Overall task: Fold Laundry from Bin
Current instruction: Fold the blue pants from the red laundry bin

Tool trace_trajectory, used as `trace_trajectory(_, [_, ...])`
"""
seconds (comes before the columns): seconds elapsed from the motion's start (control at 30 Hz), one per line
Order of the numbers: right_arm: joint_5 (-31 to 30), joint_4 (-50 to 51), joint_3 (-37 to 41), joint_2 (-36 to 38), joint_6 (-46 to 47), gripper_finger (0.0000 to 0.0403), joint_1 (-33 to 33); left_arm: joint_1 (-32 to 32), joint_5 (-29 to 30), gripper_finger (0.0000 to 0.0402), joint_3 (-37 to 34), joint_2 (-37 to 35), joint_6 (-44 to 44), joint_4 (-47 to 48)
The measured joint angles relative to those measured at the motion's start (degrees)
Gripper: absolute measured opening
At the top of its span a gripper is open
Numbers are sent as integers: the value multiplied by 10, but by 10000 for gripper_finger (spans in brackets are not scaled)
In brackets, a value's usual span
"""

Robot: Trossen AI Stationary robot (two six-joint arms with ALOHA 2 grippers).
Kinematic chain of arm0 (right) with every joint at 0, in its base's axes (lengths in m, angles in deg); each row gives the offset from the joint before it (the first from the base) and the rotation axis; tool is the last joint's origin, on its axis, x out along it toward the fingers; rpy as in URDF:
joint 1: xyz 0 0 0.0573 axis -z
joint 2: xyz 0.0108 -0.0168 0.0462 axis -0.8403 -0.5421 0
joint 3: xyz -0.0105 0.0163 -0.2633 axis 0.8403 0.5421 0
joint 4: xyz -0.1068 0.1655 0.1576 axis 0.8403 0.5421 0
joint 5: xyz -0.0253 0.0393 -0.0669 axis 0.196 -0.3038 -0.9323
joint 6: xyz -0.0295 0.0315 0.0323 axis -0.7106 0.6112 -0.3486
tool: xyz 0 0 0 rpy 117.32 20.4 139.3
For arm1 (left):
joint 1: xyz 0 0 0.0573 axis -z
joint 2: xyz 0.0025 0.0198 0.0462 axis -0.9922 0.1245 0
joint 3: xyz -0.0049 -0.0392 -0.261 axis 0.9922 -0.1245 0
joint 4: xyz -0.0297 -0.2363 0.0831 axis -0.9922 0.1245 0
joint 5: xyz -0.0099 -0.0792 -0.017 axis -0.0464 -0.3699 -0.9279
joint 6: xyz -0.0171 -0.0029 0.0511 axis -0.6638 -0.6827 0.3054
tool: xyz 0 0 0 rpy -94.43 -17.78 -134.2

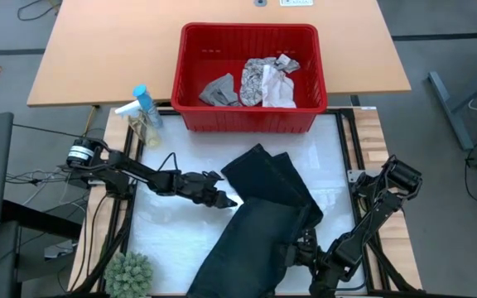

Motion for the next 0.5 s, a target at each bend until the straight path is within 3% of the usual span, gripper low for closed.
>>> trace_trajectory(0.5, [14,-18,0,0,-23,28,-1,18,-52,256,80,146,-29,-157])
